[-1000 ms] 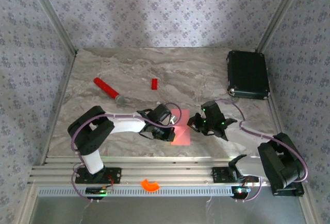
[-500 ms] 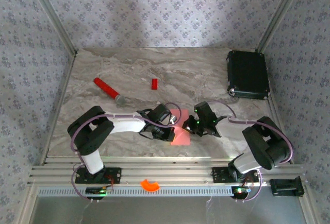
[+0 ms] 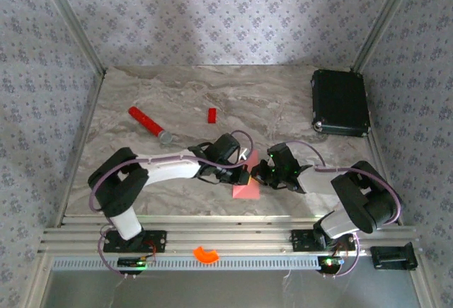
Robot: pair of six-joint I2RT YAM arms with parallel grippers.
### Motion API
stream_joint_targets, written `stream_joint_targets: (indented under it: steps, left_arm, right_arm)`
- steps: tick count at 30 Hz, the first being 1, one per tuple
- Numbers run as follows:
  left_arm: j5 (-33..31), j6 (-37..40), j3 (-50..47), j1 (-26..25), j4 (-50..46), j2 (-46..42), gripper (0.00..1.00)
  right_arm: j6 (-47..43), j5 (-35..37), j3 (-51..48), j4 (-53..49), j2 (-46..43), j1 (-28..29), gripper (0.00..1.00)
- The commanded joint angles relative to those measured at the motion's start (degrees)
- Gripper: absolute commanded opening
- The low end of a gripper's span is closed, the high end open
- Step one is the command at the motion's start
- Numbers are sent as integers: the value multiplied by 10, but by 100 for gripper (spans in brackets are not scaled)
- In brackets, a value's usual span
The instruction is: Fold a paper plane with a square sheet of paper (pick it up from the middle)
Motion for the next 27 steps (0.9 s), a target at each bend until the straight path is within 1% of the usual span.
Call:
stream_joint_targets:
  steps: [1,4,6,12,18,23,27]
  left_arm:
    - [11,-3,11,-6,2,43,0]
    - [4,4,6,-7,-12,72,0]
    - [-13,8,-8,-12,-28,71,0]
    - [-20,15,-106,-11,-21,10,0]
    - [-18,31,-160,-9,-30,-39,0]
    - [-11,24,-175,-4,-13,-59,1]
    - [5,11,-154,-4,4,-68,4]
  right_arm:
    - [4,32,-23,-74,26,1,0]
    - [4,30,-25,-73,28,2,0]
    - [2,30,-25,-74,29,2,0]
    - [-2,29,-27,-77,30,0,0]
    - [-2,28,-27,-75,28,-1,0]
    - [-1,29,-24,-76,30,-1,0]
    - [-3,24,-15,-80,34,-1,0]
